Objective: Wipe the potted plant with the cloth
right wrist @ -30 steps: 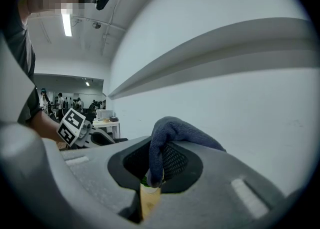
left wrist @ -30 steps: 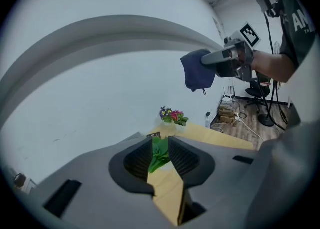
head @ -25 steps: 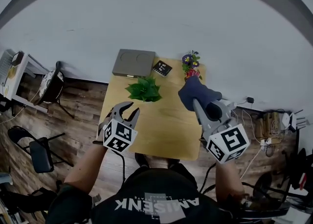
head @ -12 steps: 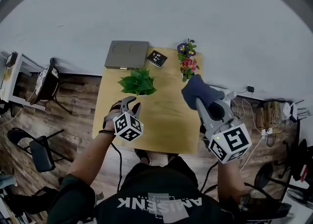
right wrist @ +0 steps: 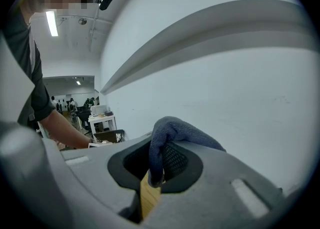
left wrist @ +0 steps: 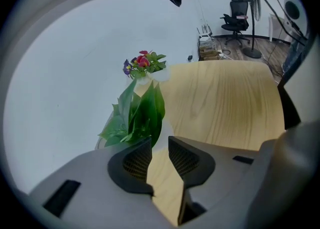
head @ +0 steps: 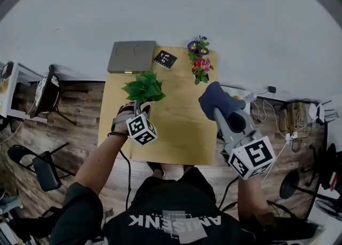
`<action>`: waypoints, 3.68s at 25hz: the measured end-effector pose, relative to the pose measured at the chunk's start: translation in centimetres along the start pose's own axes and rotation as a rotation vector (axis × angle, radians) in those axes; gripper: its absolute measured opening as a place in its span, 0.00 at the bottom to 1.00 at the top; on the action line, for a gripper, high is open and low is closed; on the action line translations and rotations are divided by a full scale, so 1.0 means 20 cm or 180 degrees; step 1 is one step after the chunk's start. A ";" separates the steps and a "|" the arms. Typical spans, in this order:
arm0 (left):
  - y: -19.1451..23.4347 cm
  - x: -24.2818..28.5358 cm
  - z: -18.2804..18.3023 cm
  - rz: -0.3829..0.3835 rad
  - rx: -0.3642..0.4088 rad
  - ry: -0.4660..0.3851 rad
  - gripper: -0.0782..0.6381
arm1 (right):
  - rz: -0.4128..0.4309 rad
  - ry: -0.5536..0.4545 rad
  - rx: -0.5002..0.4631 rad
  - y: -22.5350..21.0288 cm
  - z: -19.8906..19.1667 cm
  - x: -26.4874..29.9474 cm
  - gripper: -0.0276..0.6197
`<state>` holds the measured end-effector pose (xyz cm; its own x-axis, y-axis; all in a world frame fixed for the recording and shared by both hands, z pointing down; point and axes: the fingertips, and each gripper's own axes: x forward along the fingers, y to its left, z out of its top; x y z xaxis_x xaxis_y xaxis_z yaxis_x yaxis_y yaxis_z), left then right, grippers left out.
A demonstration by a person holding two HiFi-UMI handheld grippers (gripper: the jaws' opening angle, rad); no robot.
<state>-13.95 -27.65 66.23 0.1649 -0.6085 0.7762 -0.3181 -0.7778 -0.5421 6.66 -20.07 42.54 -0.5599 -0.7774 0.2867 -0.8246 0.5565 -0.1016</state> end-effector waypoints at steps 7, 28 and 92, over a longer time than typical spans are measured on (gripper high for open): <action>-0.01 0.06 0.01 0.0017 0.0223 0.0088 0.24 | -0.0042 0.0020 0.0061 -0.03 -0.05 -0.02 0.09; -0.02 0.10 0.05 -0.0347 0.0331 0.0074 0.18 | -0.0079 0.0098 0.0241 -0.02 -0.17 -0.02 0.09; 0.35 -1.42 0.70 -0.1355 -0.1072 -0.1604 0.12 | 0.0994 -0.0240 -0.0528 0.66 0.33 0.11 0.09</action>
<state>-7.88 -17.98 35.82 0.7208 -0.3265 0.6114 -0.3869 -0.9214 -0.0360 -5.96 -16.35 35.48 -0.7923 -0.5783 0.1945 -0.5920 0.8058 -0.0156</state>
